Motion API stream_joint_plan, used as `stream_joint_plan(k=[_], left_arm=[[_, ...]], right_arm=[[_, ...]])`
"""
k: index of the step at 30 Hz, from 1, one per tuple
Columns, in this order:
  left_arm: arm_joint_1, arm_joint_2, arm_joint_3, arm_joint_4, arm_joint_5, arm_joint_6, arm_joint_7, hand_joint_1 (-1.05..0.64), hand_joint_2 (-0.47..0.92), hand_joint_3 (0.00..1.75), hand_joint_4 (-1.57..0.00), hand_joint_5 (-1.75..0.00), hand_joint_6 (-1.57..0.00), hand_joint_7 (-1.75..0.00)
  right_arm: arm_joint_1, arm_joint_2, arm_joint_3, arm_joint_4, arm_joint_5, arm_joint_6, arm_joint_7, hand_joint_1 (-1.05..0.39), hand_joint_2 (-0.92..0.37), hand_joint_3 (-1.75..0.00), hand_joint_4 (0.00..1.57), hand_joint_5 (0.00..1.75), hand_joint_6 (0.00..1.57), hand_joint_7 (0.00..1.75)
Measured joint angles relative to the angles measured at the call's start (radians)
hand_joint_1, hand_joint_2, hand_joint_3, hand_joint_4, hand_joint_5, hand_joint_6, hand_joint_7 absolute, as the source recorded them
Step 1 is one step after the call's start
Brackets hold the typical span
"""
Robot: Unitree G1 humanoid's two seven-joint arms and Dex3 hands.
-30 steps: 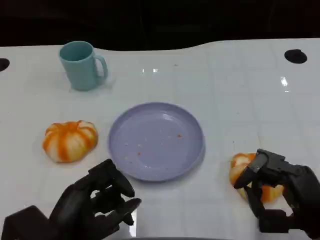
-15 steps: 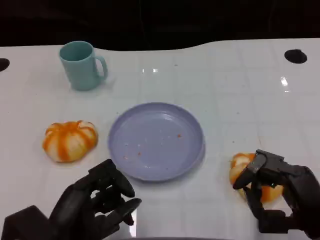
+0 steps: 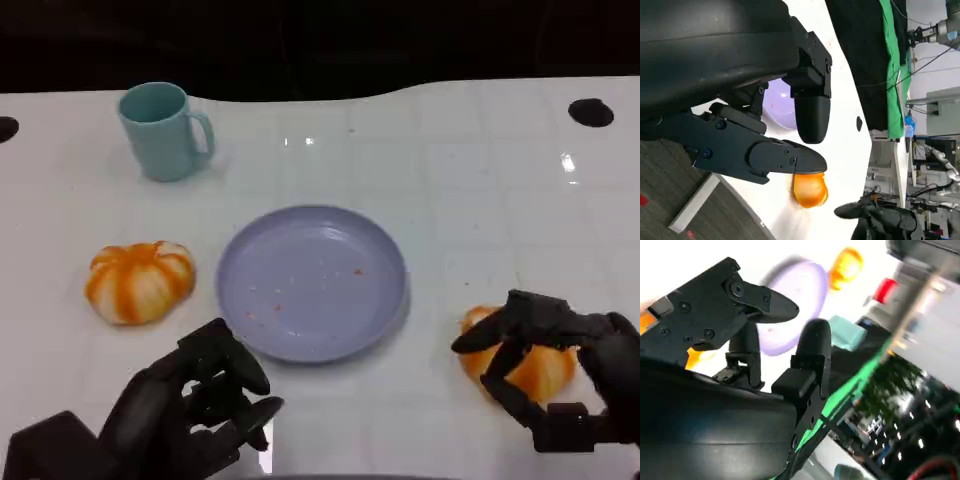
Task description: Grasp the bread from the table and place it into the plate.
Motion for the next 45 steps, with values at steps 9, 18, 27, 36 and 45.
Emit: stream_joint_plan(k=[9,18,27,36,45], left_arm=[[0.000,0.000,-0.001,0.000,0.001,0.002,0.000,-0.51,0.92,0.23,-0.65,-1.75,-0.45,-1.71],[0.000,0.000,-0.006,-0.012,0.010,0.011,0.001,-0.54,0.92,0.24,-0.66,-1.75,-0.45,-1.71],[0.000,-0.005,-0.010,-0.013,0.022,0.011,0.001,-0.56,0.92,0.23,-0.66,-1.75,-0.45,-1.70],[0.001,-0.013,-0.013,-0.017,0.023,0.013,0.002,-0.54,0.92,0.23,-0.66,-1.75,-0.45,-1.71],[0.001,-0.013,-0.014,-0.018,0.024,0.013,0.002,-0.54,0.92,0.23,-0.66,-1.75,-0.45,-1.72]], right_arm=[[-0.001,-0.157,-0.007,-0.193,-0.175,0.156,0.092,-0.45,-0.87,0.00,0.14,0.55,0.37,0.09],[0.004,-0.261,-0.022,-0.342,-0.361,0.269,0.180,-0.50,-0.83,0.00,0.07,0.47,0.34,0.03],[-0.014,-0.269,0.024,-0.374,-0.510,0.323,0.224,-0.46,-0.78,0.00,0.12,0.45,0.34,0.02],[-0.058,-0.260,0.097,-0.263,-0.638,0.318,0.168,-0.40,-0.74,0.00,0.20,0.40,0.38,0.02],[-0.102,-0.225,0.165,-0.131,-0.743,0.332,0.074,-0.40,-0.76,0.00,0.22,0.36,0.38,0.01]])
